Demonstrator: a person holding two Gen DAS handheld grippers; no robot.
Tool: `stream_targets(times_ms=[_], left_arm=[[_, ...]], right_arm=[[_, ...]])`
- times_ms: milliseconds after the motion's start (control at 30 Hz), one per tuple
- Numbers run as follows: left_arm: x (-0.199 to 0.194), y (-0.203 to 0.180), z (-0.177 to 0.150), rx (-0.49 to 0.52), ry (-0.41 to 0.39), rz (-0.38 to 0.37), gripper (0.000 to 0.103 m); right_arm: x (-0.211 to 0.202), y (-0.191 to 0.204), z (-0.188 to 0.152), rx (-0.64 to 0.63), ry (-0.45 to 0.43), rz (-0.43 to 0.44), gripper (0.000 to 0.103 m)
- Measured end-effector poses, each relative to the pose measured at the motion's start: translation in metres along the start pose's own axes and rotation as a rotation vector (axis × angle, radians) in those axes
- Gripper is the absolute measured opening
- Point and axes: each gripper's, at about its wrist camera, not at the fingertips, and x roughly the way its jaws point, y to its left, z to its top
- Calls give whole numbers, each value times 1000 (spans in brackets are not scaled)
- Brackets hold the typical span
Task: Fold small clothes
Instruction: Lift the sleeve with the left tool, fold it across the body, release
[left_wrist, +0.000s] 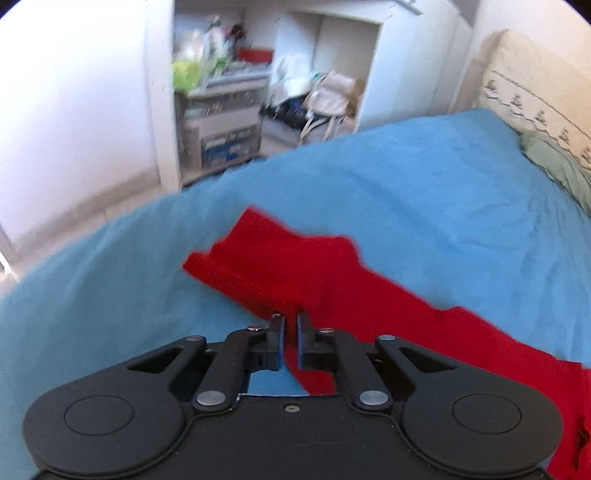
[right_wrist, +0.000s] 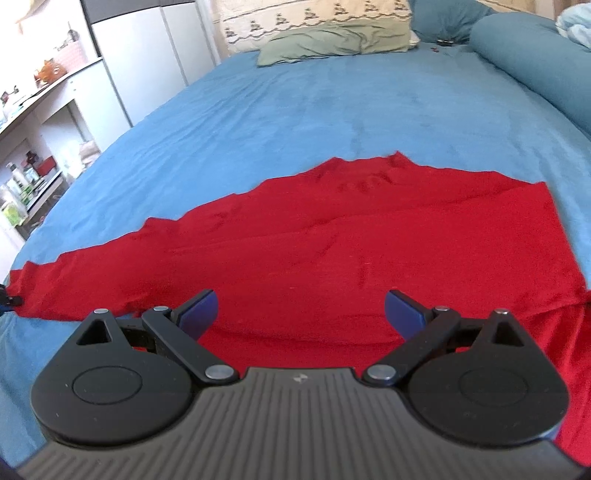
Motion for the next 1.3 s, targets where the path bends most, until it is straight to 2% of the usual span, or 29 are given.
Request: stream_targets(times_ms=[100,233,367,467,600,767,833,900,967,1067,1100,1133,1200,1233,1300], left_arm=[[-32,-24,6,56,-74,-31,6],[-81,-81,10,187,-186,-124,6],[-131,-163,0,344,-286,-264,6],[-169,-233,-26,474,-342,-398,6],[-193,-317,-82,576,-295,-560,6],[-182,-398,-184,737,-133,-624,6],[-172,-416,-223,800,-76,-618,6],[-163,-425,-250,822,-14,-618,6],[-157,-427,-267,826,16,-598,6],[-157,-425,-272,823,20,-590,8],[-159,-421,-271,820,20,-593,16],[-161,-418,-269,819,24,-596,35],[-173,-405,-273,817,12,-601,56],[-178,-399,-272,821,-6,-591,60],[-181,-390,-264,830,-16,-572,60]], right_arm=[[-5,-14,3,32,-10,-16,103],[-18,-36,12,58,-32,-35,103],[-35,-62,22,76,-63,-49,103],[-50,-88,29,99,-91,-63,103],[-71,-129,34,126,-119,-96,103],[-88,-181,32,154,-116,-140,103],[-90,-200,29,163,-100,-147,103],[-91,-215,26,160,-74,-148,103],[-90,-223,25,146,-55,-147,103],[-88,-228,26,125,-39,-121,103],[-87,-228,27,119,-37,-111,103],[-86,-228,30,112,-36,-96,103],[-82,-224,34,95,-32,-66,103],[-81,-220,37,79,-29,-51,103],[-76,-208,45,28,-19,-22,103]])
